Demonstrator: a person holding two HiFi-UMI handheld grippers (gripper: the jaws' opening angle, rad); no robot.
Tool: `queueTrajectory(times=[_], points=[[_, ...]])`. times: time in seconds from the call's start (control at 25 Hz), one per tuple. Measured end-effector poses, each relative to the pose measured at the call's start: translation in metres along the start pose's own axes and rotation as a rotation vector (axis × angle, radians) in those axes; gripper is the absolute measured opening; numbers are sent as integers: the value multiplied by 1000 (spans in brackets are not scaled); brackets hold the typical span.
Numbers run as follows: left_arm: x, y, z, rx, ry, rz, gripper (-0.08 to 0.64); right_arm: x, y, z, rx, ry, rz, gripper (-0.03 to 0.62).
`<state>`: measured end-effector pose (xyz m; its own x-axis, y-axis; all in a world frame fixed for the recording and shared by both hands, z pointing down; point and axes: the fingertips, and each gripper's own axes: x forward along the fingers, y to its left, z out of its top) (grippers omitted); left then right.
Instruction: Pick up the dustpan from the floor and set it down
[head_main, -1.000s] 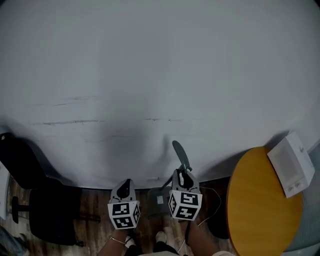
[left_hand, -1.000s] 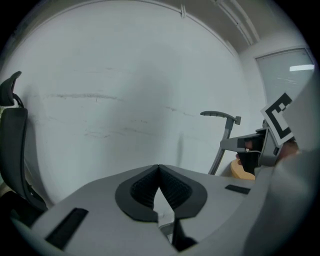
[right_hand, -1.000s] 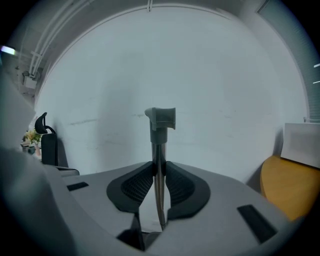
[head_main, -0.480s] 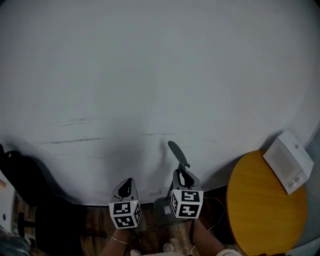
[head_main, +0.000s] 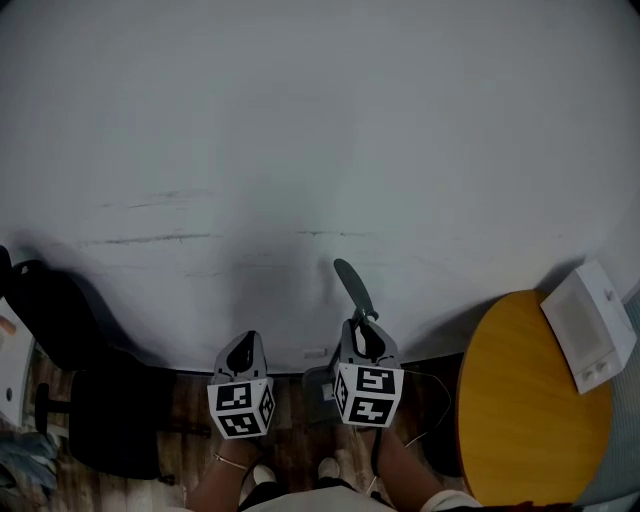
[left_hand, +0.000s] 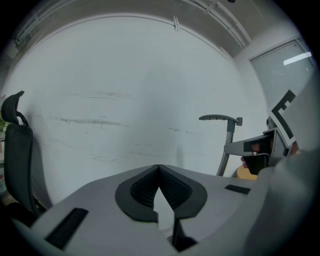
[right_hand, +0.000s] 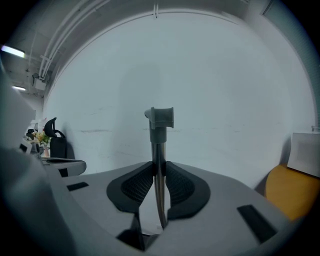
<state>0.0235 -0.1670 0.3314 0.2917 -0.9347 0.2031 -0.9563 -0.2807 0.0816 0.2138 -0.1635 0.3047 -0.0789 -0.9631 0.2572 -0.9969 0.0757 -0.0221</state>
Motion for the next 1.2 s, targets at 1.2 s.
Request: queueTrajectory(times=[1.2], points=[[-77,216,-11,47,-2,-53,8,9,227,-37,20,69,-31,95]])
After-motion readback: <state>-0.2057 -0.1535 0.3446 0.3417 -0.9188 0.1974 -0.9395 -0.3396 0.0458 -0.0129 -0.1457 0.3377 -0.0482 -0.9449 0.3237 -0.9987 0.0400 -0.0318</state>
